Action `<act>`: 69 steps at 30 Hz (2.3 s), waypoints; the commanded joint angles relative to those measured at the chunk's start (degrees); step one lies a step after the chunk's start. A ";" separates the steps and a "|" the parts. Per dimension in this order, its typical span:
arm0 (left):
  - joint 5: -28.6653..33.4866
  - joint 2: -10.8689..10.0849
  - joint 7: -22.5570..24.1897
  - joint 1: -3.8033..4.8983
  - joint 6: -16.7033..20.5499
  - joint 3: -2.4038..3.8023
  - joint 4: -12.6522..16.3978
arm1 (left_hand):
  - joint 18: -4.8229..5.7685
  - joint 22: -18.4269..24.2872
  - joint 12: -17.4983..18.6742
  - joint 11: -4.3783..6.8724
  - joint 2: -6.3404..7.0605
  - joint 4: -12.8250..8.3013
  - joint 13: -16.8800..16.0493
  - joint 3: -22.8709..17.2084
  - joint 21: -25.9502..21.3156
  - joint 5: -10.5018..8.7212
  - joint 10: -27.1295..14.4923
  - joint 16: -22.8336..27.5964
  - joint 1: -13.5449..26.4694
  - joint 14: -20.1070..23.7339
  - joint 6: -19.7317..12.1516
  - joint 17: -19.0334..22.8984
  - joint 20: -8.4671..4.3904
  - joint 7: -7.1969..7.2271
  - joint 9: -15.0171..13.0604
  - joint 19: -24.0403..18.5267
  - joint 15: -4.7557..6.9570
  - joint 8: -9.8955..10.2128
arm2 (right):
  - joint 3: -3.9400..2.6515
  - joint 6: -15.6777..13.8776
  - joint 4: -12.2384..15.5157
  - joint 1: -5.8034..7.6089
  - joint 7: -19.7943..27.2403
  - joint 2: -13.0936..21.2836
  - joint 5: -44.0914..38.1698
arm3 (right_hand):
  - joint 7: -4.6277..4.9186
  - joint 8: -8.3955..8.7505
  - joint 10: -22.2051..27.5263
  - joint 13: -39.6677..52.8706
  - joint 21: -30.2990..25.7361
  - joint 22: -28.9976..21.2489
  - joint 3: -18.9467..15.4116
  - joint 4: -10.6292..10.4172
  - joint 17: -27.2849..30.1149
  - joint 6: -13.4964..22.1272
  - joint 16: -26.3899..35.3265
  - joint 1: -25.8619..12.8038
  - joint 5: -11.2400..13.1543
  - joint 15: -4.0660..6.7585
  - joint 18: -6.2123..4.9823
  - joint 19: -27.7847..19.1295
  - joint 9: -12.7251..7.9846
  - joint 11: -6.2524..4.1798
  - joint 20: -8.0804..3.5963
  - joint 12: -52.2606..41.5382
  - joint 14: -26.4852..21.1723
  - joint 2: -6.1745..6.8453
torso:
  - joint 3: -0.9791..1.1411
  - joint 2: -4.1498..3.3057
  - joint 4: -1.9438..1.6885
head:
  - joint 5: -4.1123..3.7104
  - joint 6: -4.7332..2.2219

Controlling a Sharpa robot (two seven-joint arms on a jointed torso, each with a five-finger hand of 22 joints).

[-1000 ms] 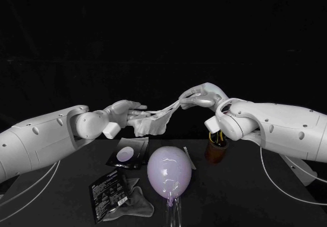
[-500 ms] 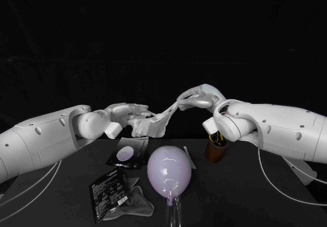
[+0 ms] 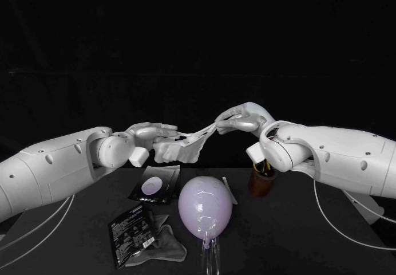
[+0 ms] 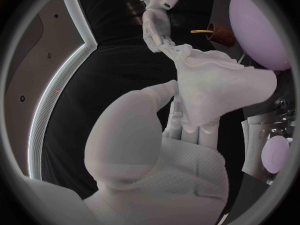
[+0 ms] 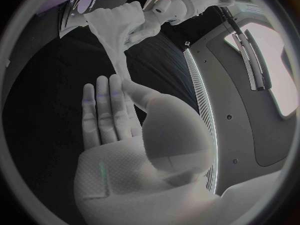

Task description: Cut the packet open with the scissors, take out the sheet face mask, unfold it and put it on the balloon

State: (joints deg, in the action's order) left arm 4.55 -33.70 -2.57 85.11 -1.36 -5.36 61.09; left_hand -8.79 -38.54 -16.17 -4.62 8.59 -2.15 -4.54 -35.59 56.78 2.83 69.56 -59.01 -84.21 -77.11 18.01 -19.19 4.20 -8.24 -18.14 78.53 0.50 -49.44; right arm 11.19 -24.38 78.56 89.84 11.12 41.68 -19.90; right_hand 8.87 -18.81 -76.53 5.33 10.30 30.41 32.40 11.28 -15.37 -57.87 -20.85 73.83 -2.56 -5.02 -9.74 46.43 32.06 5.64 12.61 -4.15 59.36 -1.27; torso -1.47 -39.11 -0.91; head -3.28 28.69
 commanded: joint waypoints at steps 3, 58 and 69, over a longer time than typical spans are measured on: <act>-1.28 0.07 4.56 0.06 5.36 0.07 0.05 | 0.93 -1.17 0.56 0.15 -0.64 -0.53 -0.37 -0.03 1.16 0.00 1.31 -0.41 -0.52 0.07 2.00 -0.13 -0.45 -1.46 1.25 -0.45 0.26 1.25 | 0.01 1.07 0.17 -0.23 -0.63 0.46 -0.24 | -0.19 -0.24 -0.01 0.06 0.30 0.16 0.22 -0.05 -0.09 -0.43 0.27 0.63 -0.19 0.08 -0.57 -0.45 0.06 -0.40 -0.07 0.30 0.40 -0.24 | -0.03 -0.02 -0.01 | 0.09 0.13; -4.41 0.43 11.75 0.51 8.77 0.67 0.25 | 1.46 -7.44 3.73 1.19 -0.83 -1.41 -0.99 -1.15 6.41 -0.04 3.95 -1.25 0.66 0.18 11.24 -0.59 -0.78 -0.79 6.16 -1.56 0.92 6.12 | -0.57 -2.14 -6.32 -3.21 5.25 -4.20 7.31 | -0.15 -0.15 0.22 0.05 0.45 0.71 0.33 -0.33 -0.24 -0.18 0.67 0.51 -0.19 0.01 -0.57 -0.83 0.12 -0.34 -0.02 0.40 0.34 -0.51 | -0.06 0.06 -0.01 | 0.44 0.29; -7.64 -0.19 20.54 0.52 9.08 0.68 1.47 | 0.91 -4.56 4.78 1.46 -0.73 -1.49 -0.50 -1.37 4.63 -0.05 4.35 -1.06 1.14 0.88 13.76 -0.60 -0.86 -0.57 7.51 -3.69 1.08 7.87 | -0.79 1.07 -6.29 -0.59 3.35 -2.58 4.18 | -0.15 -0.16 0.25 0.05 0.51 0.84 0.38 -0.19 -0.27 -0.19 0.75 0.64 -0.19 0.02 -0.57 -0.89 0.14 -0.34 -0.03 0.39 0.31 -0.47 | 0.01 0.11 -0.03 | 0.24 0.22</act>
State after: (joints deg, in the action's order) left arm -0.94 -33.81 12.23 85.49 7.12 -4.78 62.19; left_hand -7.51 -43.29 -11.63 -4.41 8.08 -3.49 -5.00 -36.63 61.47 2.63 71.82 -60.06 -83.59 -76.80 31.62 -19.71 3.37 -8.71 -10.62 74.83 1.23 -41.72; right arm 10.46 -25.52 72.22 89.02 14.68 38.88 -13.56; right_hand 8.72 -18.79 -76.26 5.30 10.52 31.20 32.54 11.12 -15.56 -57.54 -20.31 73.98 -2.54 -5.02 -9.19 46.02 32.13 5.53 12.61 -3.93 59.36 -1.41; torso -1.49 -39.01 -0.94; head -3.02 28.98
